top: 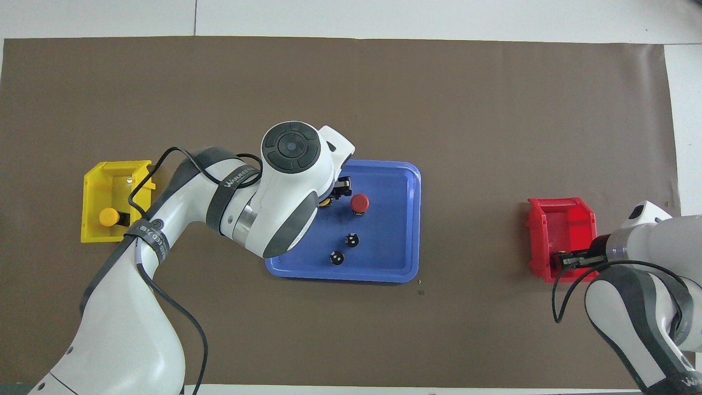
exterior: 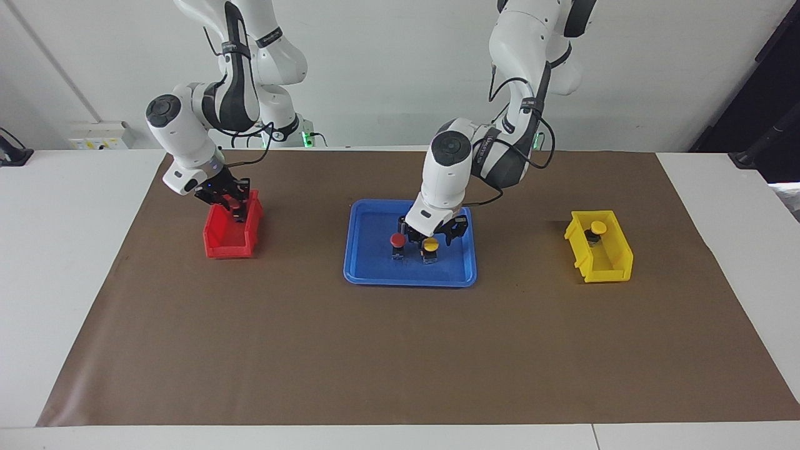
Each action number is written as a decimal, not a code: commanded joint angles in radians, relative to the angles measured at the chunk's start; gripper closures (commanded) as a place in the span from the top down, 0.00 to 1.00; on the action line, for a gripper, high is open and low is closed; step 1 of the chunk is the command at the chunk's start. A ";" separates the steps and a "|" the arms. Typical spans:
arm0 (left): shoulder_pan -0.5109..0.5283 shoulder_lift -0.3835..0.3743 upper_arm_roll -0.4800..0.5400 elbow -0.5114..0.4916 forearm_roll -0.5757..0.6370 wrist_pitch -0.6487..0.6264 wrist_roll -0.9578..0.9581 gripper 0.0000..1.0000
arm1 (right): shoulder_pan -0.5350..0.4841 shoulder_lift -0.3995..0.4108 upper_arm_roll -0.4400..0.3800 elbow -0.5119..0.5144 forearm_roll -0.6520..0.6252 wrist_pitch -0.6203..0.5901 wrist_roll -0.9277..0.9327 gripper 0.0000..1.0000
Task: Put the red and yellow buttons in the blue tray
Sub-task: 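Carry the yellow button into the blue tray with the left gripper and release, then place the red button with the right gripper while the left gripper reaches yellow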
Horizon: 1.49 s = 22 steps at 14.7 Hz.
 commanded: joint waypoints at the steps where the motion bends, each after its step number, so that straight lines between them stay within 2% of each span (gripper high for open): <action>1: -0.005 -0.063 0.031 0.029 -0.011 -0.105 0.004 1.00 | -0.015 0.019 0.006 0.097 0.001 -0.098 -0.030 0.23; 4: 0.062 -0.156 0.040 0.023 -0.008 -0.185 0.022 1.00 | -0.003 0.104 0.023 0.356 0.001 -0.305 -0.018 0.24; 7: 0.151 -0.211 0.049 0.058 0.018 -0.301 0.151 1.00 | 0.058 0.194 0.057 0.584 0.013 -0.436 0.066 0.25; 9: 0.245 -0.265 0.051 0.060 0.018 -0.349 0.293 1.00 | 0.184 0.259 0.060 0.709 0.017 -0.453 0.211 0.26; 11: 0.349 -0.307 0.052 0.068 0.018 -0.407 0.456 1.00 | 0.302 0.300 0.060 0.770 0.047 -0.412 0.412 0.26; 13: 0.456 -0.327 0.052 0.097 0.018 -0.458 0.583 1.00 | 0.414 0.397 0.060 0.842 0.063 -0.337 0.525 0.26; 16: 0.593 -0.342 0.054 0.135 0.018 -0.513 0.778 1.00 | 0.535 0.493 0.060 0.857 0.061 -0.223 0.687 0.26; 18: 0.636 -0.340 0.055 0.153 0.017 -0.532 0.843 1.00 | 0.546 0.494 0.060 0.804 0.061 -0.197 0.694 0.26; 22: 0.644 -0.340 0.054 0.157 0.012 -0.522 0.851 1.00 | 0.551 0.494 0.060 0.732 0.061 -0.137 0.691 0.26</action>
